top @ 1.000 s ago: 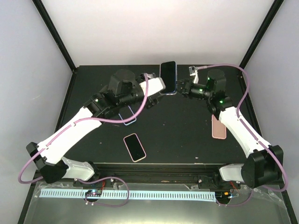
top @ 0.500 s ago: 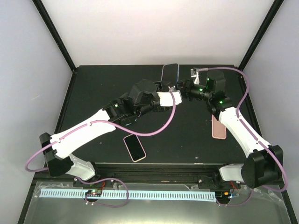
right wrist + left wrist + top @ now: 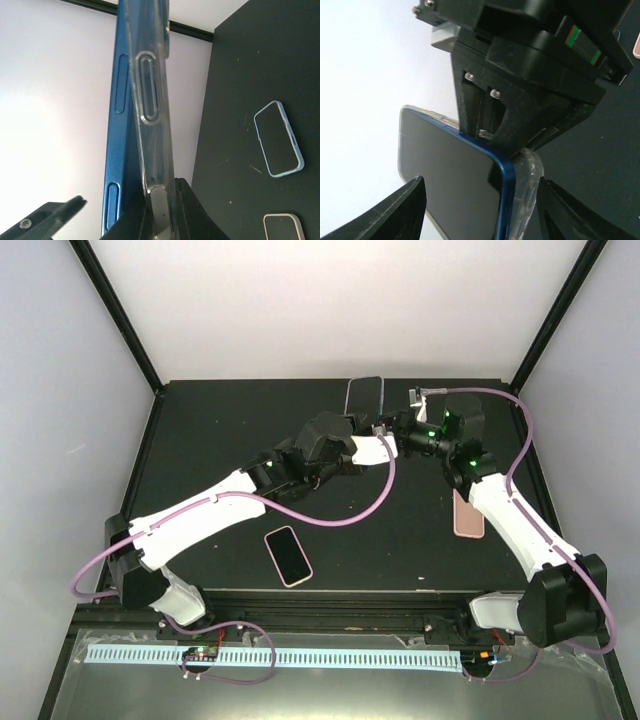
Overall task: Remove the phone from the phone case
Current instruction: Remove the phone case from the phone.
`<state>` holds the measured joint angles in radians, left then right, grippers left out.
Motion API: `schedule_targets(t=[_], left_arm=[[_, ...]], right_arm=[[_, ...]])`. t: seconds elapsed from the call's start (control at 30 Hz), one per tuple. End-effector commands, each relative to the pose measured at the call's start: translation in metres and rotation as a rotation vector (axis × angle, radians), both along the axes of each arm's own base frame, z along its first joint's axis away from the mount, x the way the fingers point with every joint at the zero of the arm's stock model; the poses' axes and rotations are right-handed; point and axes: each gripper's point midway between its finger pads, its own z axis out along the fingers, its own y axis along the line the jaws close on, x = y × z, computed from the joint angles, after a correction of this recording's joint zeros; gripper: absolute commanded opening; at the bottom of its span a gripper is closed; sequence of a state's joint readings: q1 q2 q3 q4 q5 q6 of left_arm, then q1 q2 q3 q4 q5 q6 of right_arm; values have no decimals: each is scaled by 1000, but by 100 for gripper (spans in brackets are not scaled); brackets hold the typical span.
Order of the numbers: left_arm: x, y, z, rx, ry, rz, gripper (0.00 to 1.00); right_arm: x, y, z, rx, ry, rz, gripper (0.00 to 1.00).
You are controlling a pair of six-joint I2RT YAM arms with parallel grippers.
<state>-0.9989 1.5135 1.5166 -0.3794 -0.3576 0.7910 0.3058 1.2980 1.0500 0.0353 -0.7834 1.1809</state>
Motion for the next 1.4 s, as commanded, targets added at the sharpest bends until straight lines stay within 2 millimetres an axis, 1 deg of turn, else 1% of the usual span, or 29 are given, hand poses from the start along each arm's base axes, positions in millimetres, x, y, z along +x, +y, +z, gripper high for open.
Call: schedule_targets(t=[0.0,0.2,0.23,0.33,0.47,0.67,0.77,0.9,1.37], left_arm=[[14,0,15,7,-73,74,62],[22,3,22,-2,-116,121,55],[20,2,23,-14,-106,112,54],[6,-2,30,-72,-45,44,54],[-14,-6,31,-123,47,-42,56],[-17,-3,29,-126,58,-44,56],[-13,-4,27,-112,44,-37,56],[-7,-4,18,-72,24,-19,56],[8,-1,-4,50,-65,26,54]], right_arm=[[-11,0,33,65,-109,29,1],[-13,-1,28,56,-107,27,1],[-13,-2,26,51,-106,25,1],[-12,-2,21,42,-103,19,1],[-11,-3,17,39,-91,11,1],[-11,-3,12,40,-79,9,1],[-12,-3,13,43,-81,11,1],[-14,-3,17,47,-89,13,1],[-15,-3,15,56,-78,18,1]])
